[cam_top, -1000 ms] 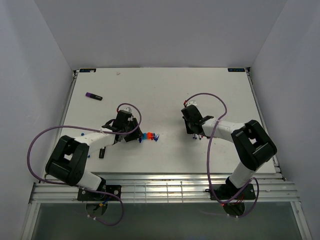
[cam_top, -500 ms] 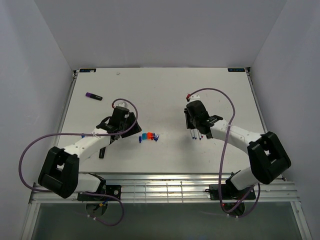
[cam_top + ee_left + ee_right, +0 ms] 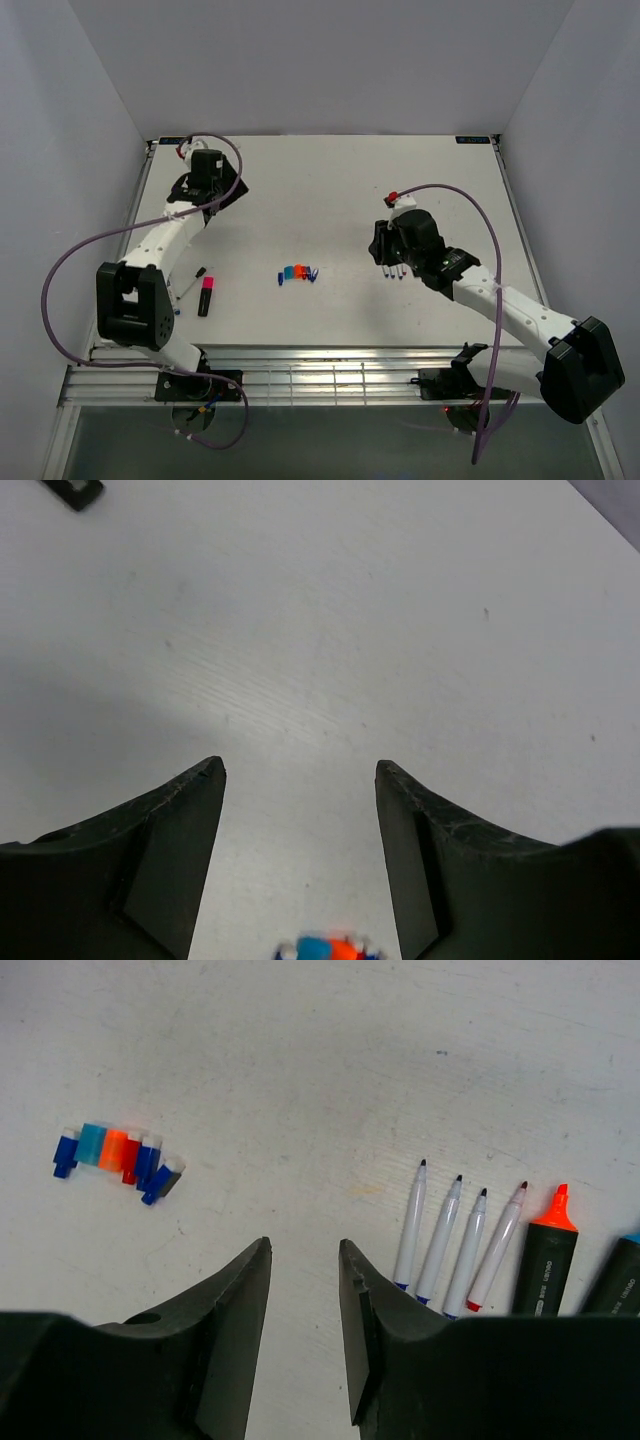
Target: Open the pen caps
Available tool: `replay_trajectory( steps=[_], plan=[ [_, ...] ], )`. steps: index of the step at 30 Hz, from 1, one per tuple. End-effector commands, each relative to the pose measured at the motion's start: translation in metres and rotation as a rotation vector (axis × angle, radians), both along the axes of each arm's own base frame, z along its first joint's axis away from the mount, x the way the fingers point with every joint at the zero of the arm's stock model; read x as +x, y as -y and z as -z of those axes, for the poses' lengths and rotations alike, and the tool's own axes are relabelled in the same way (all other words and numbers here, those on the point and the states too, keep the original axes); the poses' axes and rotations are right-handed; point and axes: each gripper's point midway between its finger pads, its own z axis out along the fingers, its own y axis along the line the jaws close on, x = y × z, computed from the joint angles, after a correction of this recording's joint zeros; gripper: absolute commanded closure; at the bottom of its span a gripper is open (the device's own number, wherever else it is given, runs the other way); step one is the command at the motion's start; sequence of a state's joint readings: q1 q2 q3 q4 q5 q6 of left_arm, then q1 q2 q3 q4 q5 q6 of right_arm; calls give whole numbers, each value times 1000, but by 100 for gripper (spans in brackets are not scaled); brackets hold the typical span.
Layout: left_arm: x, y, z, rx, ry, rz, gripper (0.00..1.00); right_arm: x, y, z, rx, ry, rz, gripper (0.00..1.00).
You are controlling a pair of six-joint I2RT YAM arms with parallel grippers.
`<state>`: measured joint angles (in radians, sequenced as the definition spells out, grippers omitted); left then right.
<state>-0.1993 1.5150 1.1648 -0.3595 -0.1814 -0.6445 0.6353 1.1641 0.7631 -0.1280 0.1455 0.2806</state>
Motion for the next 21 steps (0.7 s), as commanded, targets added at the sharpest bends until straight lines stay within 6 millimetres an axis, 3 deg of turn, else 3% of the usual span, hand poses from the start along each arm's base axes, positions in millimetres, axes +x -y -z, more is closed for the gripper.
replay_trajectory(
  steps=[1,2,4,5,6,9,10,16,21],
  plan=[
    [21,-52,11,51,-73,-132,28,-12,-7,-9,49,11,-53,60],
    [29,-75,14,56,-84,-193,28,-13,-7,-13,57,22,-59,60],
    [48,-94,25,50,-116,-254,27,-16,-8,-16,69,25,-72,59],
    [54,-117,29,47,-124,-304,27,-18,-9,-19,79,31,-80,59],
    [69,-125,34,50,-130,-317,27,-20,-11,-21,89,29,-98,59],
    [87,-151,46,97,-168,-379,26,-22,-16,-26,111,35,-122,59],
    [100,-156,50,110,-179,-384,26,-22,-17,-26,112,38,-126,59],
    [138,-190,67,132,-181,-436,24,-21,-17,-12,77,13,-134,58],
    [151,-211,79,149,-183,-481,23,-21,-16,-4,74,8,-132,58]
  ],
)
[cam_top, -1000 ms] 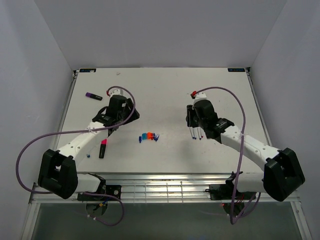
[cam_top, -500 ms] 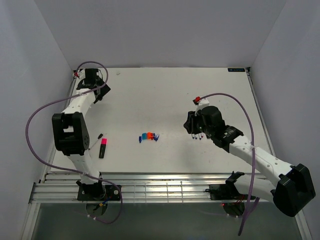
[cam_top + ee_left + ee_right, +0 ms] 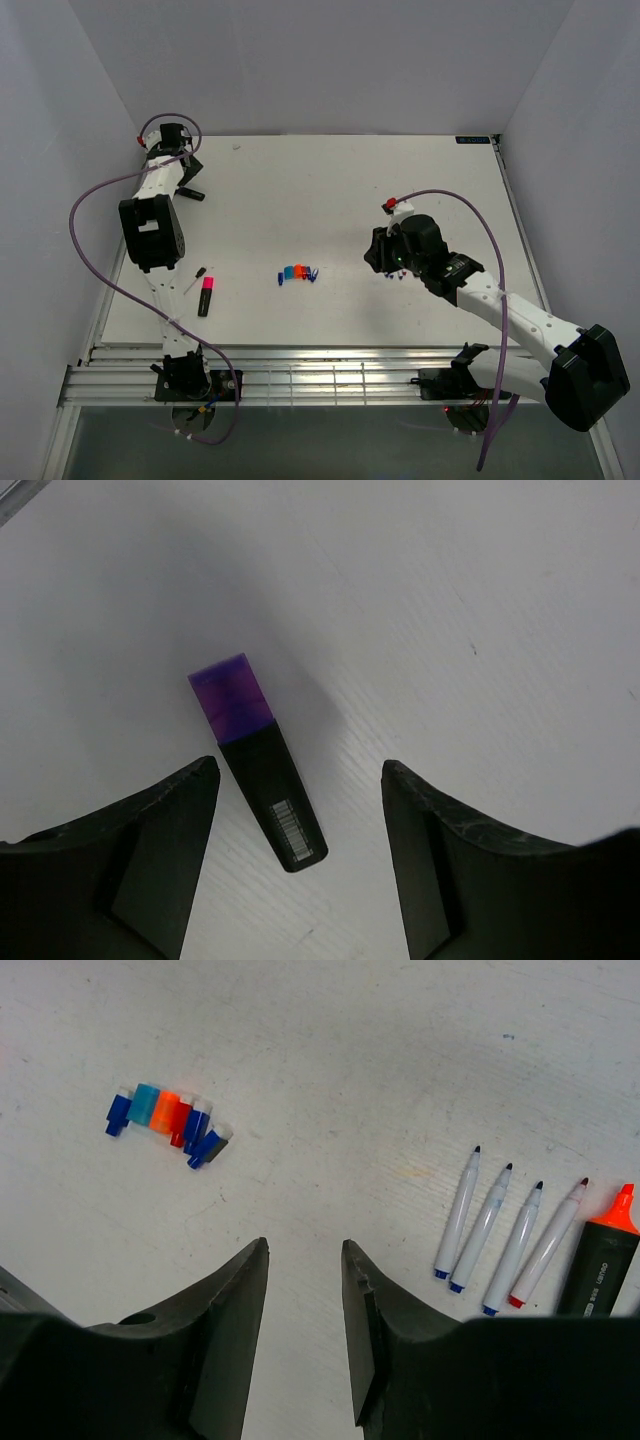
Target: Open the pen caps
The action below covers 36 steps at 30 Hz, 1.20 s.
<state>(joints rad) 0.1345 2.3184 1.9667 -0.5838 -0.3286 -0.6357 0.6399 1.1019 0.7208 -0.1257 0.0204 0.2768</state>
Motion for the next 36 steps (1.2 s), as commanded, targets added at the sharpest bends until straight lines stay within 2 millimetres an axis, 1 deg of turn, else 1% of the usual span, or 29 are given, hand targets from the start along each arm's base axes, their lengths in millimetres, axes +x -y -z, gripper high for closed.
replay_trajectory(
  steps=[1,4,11,20,23,26,27,29,30,31,32,33,34,36],
  plan=[
    [7,-23,-23,44,35,-46,23,2,-4,-1,10,29,-20,58],
    [12,-28,-16,34,31,-45,23,4,-2,0,2,35,-8,58],
    [9,-37,-4,46,5,-57,23,4,-1,0,0,36,-6,58],
    [12,-39,26,36,-39,-50,23,6,1,2,-13,38,5,58],
    [6,-42,34,50,-71,-55,24,6,2,3,-16,39,11,58],
    [0,-45,44,72,-107,-55,29,6,2,2,-14,43,12,58],
    [-3,-45,48,79,-126,-44,35,5,2,2,-11,41,11,58],
    [-7,-46,53,90,-146,-42,39,4,3,1,-8,45,11,58],
    [-11,-47,60,95,-168,-35,41,4,3,0,-6,48,12,58],
    [-14,-47,64,98,-181,-29,49,4,4,-3,-2,56,16,58],
    [-15,-47,66,100,-187,-27,51,4,6,-4,-2,62,22,58],
    [-20,-46,72,99,-206,-26,55,4,6,-4,-2,64,25,58],
    [-22,-46,73,99,-212,-26,63,4,7,-5,0,70,27,58],
    [-27,-43,80,85,-228,-17,69,4,8,-5,-1,71,30,58]
  ],
)
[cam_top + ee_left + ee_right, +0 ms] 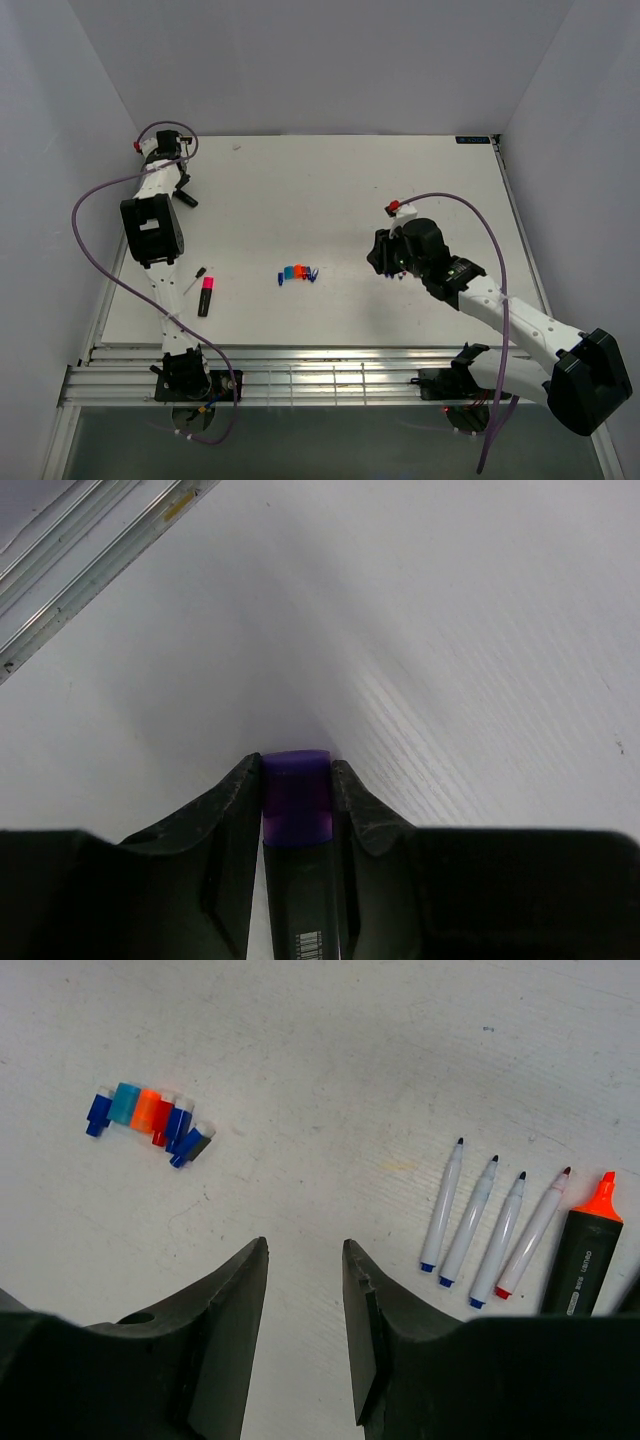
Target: Open the pen caps
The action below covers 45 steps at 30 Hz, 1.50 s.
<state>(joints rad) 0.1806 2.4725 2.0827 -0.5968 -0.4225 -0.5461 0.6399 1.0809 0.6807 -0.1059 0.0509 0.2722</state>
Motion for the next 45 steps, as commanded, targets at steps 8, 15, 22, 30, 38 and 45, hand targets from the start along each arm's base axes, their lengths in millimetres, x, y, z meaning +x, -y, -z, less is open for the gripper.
replay_trajectory(
  steps=[8,15,22,30,38,45],
  plan=[
    [-27,18,-11,-85,-26,43,94,-1,0,-13,28,36,1,58],
    [-37,64,-109,-136,171,150,100,-8,-4,-26,70,19,-16,57],
    [-80,193,-186,-195,371,442,100,-26,-31,-32,179,-69,-136,57],
    [-167,311,-213,-384,555,743,100,-47,-74,-64,421,-124,-333,29],
    [-253,402,-207,-513,574,962,100,-53,-95,-82,575,-142,-411,28],
    [-271,430,-189,-553,504,945,100,-54,-112,-80,595,-122,-449,31]
  ],
)
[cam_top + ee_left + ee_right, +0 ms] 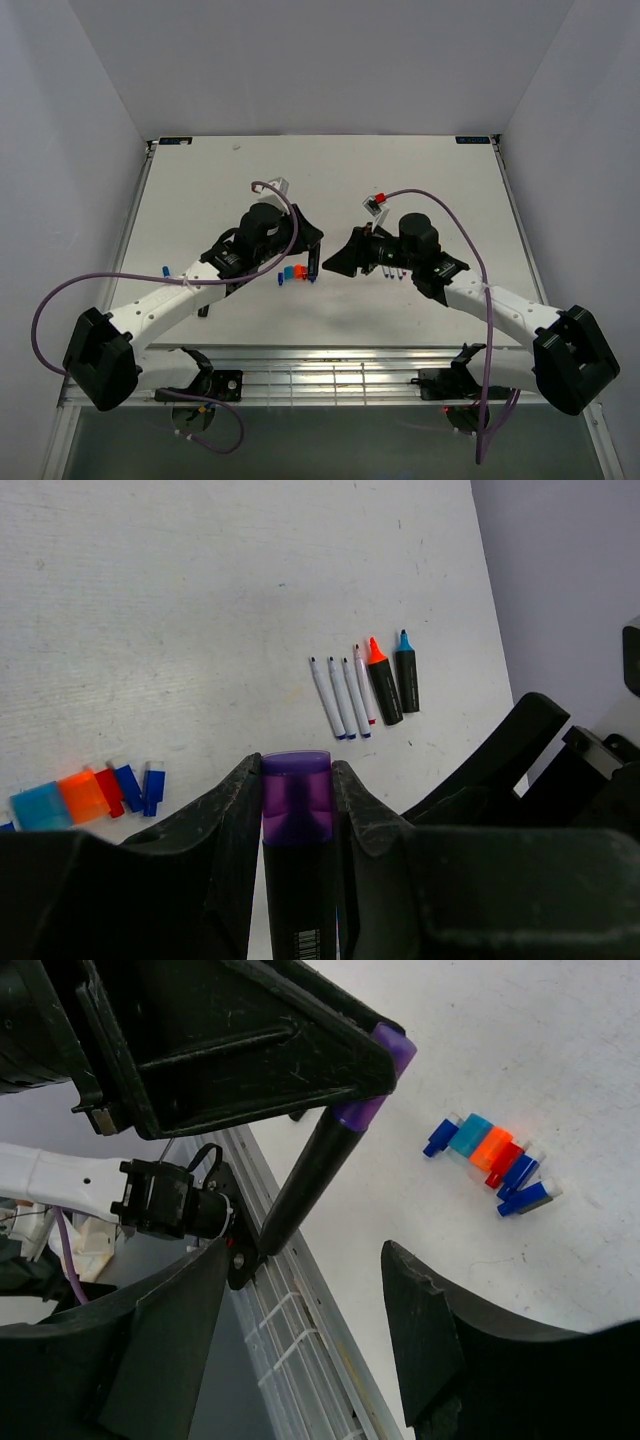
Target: Open the pen caps
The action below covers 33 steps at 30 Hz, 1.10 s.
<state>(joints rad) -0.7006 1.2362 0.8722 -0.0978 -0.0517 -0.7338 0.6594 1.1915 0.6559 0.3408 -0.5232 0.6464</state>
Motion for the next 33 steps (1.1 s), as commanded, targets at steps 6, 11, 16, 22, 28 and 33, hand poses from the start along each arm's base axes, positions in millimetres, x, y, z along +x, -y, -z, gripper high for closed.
replay_trajectory(
  steps=[6,11,16,22,28,33],
  plan=[
    [4,12,-3,-2,-34,-107,100,7,-15,-3,10,64,13,36],
    [1,24,2,-4,-62,-114,100,11,-22,7,12,38,10,43],
    [-3,30,1,-2,-58,-106,100,20,-25,17,0,15,46,54],
    [-6,25,-1,12,-36,-104,92,17,-25,24,7,-18,44,92],
    [-9,18,7,45,-20,-96,64,10,-20,22,20,-27,41,92],
    [-11,25,12,42,-36,-64,54,10,-24,21,19,-35,20,92]
  ],
)
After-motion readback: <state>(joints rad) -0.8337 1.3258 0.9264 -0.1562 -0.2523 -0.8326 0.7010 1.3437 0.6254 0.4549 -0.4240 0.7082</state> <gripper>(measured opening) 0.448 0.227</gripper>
